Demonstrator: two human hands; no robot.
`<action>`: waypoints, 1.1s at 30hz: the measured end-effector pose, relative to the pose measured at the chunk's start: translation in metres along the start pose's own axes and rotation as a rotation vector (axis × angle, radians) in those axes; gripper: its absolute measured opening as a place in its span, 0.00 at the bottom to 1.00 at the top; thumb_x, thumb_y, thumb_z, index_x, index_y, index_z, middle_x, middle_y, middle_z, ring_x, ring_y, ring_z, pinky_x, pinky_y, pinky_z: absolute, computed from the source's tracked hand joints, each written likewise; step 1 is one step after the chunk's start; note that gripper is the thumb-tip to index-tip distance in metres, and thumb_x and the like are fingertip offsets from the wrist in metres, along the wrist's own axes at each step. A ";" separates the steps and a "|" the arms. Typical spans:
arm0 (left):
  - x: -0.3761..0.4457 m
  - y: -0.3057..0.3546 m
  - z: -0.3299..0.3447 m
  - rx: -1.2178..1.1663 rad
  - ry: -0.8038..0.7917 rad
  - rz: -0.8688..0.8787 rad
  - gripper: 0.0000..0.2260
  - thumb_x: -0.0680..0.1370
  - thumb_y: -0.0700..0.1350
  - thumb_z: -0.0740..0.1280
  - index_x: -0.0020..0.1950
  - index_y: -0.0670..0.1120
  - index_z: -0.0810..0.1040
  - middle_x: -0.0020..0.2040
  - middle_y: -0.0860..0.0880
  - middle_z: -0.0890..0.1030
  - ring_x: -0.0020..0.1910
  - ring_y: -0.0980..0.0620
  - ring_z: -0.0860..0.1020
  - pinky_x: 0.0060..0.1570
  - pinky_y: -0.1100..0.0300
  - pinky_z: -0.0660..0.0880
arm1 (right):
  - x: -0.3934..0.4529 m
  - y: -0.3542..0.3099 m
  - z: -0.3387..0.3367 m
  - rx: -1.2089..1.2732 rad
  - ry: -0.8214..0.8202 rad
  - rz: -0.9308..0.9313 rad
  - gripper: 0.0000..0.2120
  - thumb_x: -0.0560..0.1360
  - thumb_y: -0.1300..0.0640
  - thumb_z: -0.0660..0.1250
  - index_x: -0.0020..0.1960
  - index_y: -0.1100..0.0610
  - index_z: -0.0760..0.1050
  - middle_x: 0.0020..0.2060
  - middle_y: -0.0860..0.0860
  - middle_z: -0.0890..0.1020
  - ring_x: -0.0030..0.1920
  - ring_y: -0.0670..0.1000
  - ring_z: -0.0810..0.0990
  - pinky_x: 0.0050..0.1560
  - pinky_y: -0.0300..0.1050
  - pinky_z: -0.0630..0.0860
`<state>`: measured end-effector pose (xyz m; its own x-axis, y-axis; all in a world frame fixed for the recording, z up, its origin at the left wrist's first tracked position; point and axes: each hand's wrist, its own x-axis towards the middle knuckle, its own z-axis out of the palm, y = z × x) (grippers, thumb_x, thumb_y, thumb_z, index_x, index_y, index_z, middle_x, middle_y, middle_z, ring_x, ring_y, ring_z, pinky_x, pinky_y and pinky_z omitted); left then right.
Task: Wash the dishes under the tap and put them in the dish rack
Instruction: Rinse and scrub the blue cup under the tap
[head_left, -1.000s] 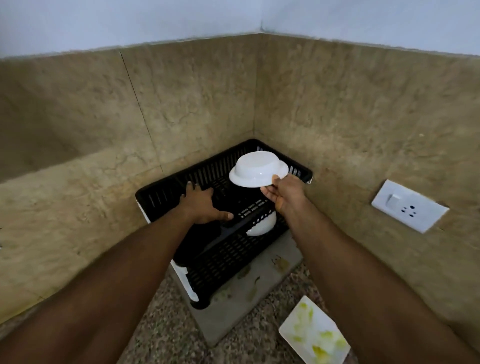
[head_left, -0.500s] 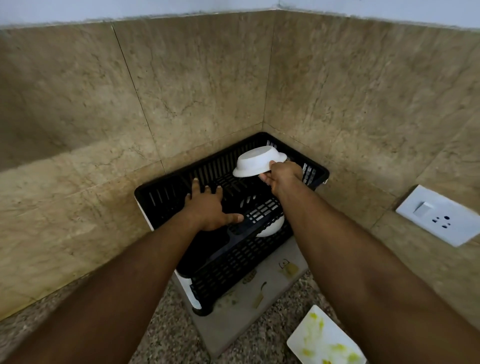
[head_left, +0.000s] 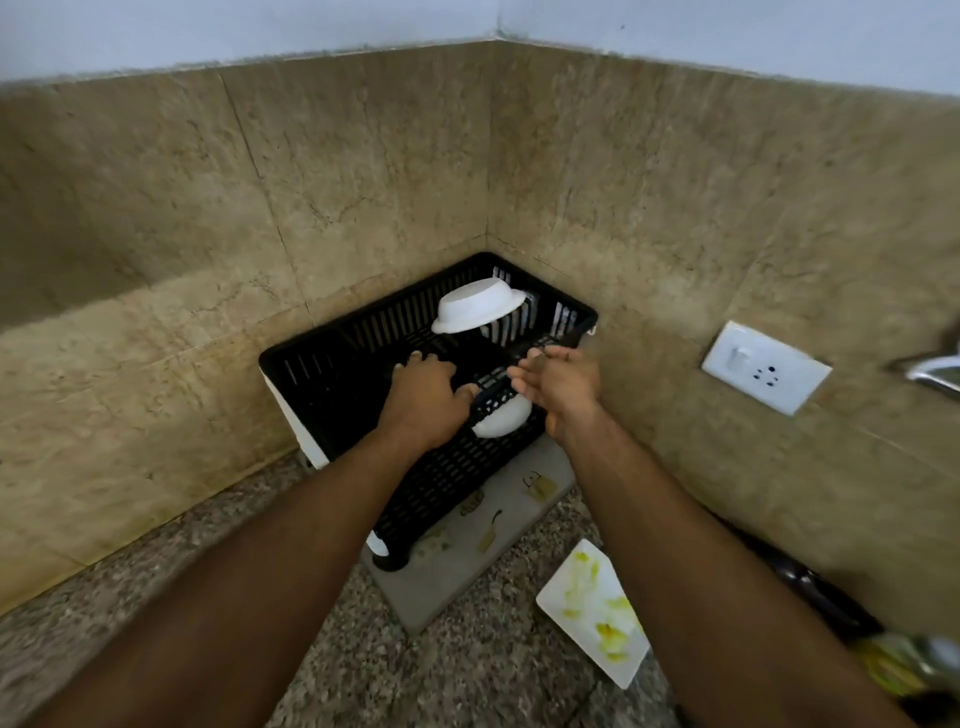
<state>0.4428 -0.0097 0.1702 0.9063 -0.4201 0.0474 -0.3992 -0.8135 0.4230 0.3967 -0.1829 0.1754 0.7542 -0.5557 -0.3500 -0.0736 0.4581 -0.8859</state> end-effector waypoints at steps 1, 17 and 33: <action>-0.014 0.013 0.003 -0.030 0.049 0.064 0.20 0.81 0.54 0.65 0.65 0.42 0.81 0.64 0.41 0.80 0.73 0.37 0.69 0.76 0.42 0.61 | -0.014 0.004 -0.016 -0.010 0.004 0.009 0.14 0.81 0.67 0.67 0.65 0.64 0.71 0.54 0.63 0.83 0.42 0.57 0.86 0.43 0.48 0.86; -0.246 0.165 0.198 -0.168 -0.467 0.250 0.13 0.76 0.54 0.68 0.48 0.46 0.86 0.45 0.44 0.86 0.48 0.43 0.83 0.42 0.54 0.76 | -0.199 0.123 -0.330 -0.585 0.520 0.157 0.08 0.76 0.61 0.68 0.40 0.53 0.82 0.37 0.55 0.86 0.38 0.57 0.85 0.43 0.56 0.85; -0.294 0.197 0.286 -0.309 -0.534 -0.034 0.17 0.72 0.55 0.75 0.52 0.42 0.87 0.45 0.41 0.87 0.44 0.41 0.85 0.45 0.50 0.82 | -0.210 0.194 -0.460 -0.676 0.553 0.359 0.19 0.61 0.54 0.67 0.48 0.59 0.84 0.37 0.56 0.86 0.35 0.58 0.87 0.35 0.57 0.85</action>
<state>0.0579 -0.1617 -0.0187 0.6909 -0.6043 -0.3968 -0.2397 -0.7093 0.6629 -0.0756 -0.2964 -0.0630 0.2093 -0.7894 -0.5772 -0.7348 0.2624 -0.6254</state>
